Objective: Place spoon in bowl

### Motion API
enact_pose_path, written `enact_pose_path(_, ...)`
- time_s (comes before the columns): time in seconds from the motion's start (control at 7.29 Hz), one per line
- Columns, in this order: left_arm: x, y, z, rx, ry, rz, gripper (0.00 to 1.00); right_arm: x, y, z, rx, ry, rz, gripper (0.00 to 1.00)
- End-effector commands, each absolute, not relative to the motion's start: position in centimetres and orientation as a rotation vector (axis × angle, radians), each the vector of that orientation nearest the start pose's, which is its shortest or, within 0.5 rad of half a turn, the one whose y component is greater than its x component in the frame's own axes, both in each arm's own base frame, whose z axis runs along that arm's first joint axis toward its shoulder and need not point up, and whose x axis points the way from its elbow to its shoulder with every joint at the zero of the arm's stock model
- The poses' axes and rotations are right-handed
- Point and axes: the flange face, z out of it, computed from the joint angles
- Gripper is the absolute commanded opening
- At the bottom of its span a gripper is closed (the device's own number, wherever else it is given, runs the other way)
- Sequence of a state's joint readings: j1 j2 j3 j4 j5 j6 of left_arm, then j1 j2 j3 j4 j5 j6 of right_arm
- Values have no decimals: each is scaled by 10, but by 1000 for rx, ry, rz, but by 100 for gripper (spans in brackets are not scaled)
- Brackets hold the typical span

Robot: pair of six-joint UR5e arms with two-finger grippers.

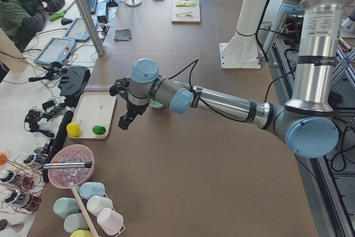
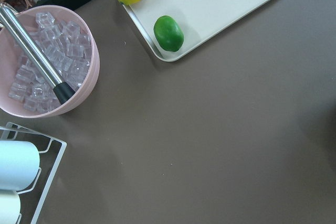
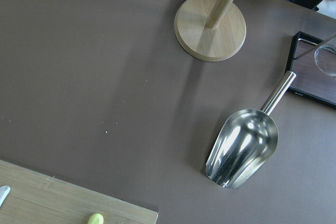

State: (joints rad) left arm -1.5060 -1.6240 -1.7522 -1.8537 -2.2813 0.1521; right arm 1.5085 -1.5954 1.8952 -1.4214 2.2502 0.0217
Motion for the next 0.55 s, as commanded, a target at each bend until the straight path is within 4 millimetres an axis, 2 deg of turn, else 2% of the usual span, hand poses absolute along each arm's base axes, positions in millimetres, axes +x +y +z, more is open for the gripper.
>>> enact_pose_path(0.0,-4,-542,521,549,715,341,98,-6,-495,485,383,-754,-75,100)
enact_pose_path(0.14,49,-545,518,507,773,330,98,-47,-498,475,369,-768,-27,100)
enact_pose_path(0.27,78,-545,508,449,825,242,98,-86,-503,461,346,-796,34,100)
enact_pose_path(0.41,107,-541,507,432,866,223,98,-115,-502,457,325,-794,57,100)
